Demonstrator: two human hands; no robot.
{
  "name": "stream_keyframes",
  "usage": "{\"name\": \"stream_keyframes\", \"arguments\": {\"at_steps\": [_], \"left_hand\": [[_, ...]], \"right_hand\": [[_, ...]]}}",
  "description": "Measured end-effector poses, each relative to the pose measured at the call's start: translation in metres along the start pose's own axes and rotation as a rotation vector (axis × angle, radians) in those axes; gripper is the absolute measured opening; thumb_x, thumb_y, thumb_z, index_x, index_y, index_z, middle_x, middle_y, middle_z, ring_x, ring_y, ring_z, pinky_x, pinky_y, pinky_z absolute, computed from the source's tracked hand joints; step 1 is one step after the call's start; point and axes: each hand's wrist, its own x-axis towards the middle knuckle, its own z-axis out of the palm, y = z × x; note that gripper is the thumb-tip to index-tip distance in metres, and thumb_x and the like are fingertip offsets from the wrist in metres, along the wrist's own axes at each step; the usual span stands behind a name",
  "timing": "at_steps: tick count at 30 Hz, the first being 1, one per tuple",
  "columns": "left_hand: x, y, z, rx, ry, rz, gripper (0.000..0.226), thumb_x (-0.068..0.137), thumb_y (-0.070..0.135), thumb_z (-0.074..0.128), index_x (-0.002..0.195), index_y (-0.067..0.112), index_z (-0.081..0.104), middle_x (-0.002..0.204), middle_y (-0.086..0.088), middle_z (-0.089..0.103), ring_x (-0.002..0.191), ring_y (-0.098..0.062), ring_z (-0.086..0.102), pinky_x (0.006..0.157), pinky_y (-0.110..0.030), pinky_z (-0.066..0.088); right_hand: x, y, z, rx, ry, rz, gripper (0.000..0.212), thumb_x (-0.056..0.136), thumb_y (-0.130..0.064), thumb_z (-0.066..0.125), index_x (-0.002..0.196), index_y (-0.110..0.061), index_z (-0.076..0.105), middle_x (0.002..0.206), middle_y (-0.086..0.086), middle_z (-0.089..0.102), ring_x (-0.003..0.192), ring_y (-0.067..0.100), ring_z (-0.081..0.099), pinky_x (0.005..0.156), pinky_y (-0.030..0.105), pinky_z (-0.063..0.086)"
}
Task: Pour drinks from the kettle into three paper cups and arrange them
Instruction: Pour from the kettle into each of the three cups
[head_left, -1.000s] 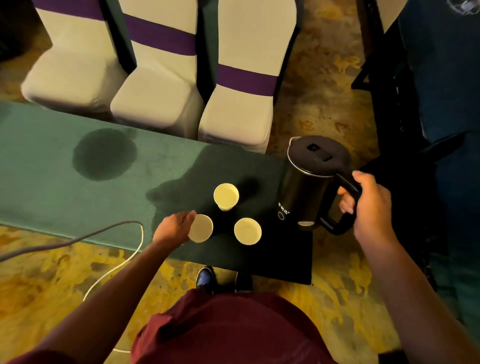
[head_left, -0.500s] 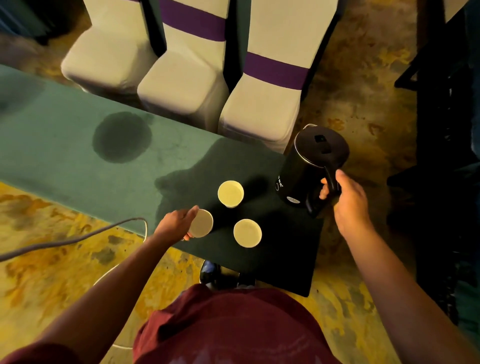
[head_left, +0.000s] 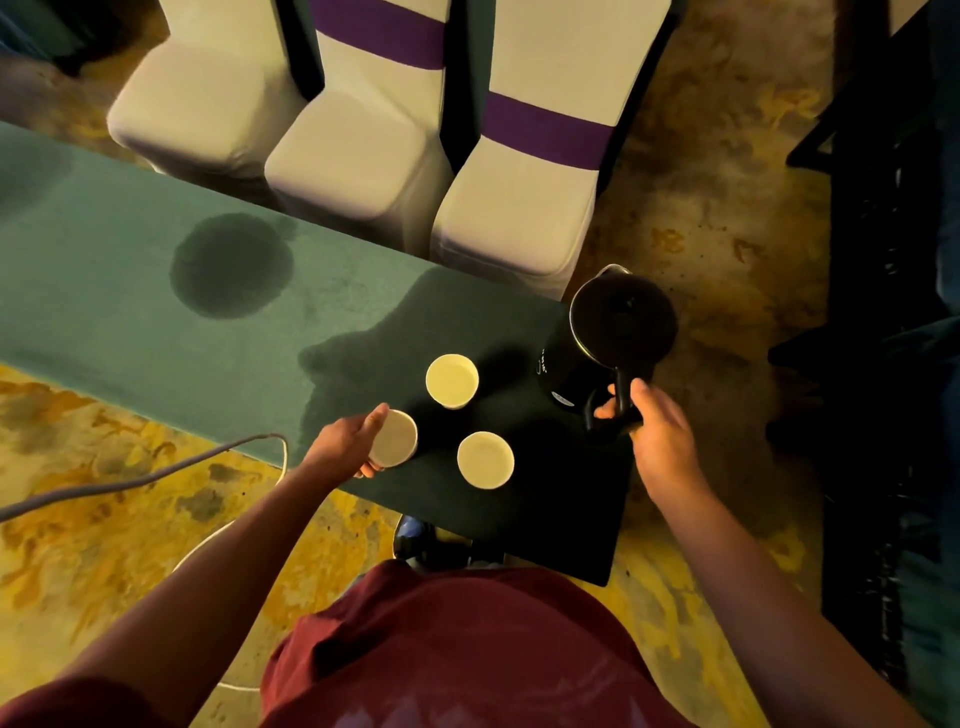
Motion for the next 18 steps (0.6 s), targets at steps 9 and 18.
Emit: {"name": "stream_keyframes", "arguments": {"at_steps": [9, 18], "left_hand": [[-0.007, -0.004, -0.003, -0.052, 0.0, 0.022, 0.046, 0.096, 0.067, 0.036, 0.099, 0.028, 0.059, 0.058, -0.003, 0.074, 0.051, -0.016, 0.071, 0.054, -0.026, 0.057], [-0.017, -0.012, -0.009, -0.03, 0.205, 0.066, 0.064, 0.1, 0.06, 0.03, 0.074, 0.018, 0.069, 0.052, 0.001, 0.071, 0.044, -0.015, 0.069, 0.054, -0.025, 0.051]], "right_hand": [[-0.01, -0.008, 0.005, -0.086, 0.019, 0.038, 0.021, 0.108, -0.033, 0.048, 0.099, -0.028, 0.067, 0.076, -0.008, 0.079, 0.122, 0.032, 0.063, 0.117, 0.043, 0.031], [-0.027, -0.037, -0.005, -0.379, 0.174, -0.21, 0.031, 0.1, -0.026, 0.062, 0.131, -0.022, 0.058, 0.121, -0.005, 0.064, 0.105, 0.002, 0.062, 0.073, 0.009, 0.046]]}}
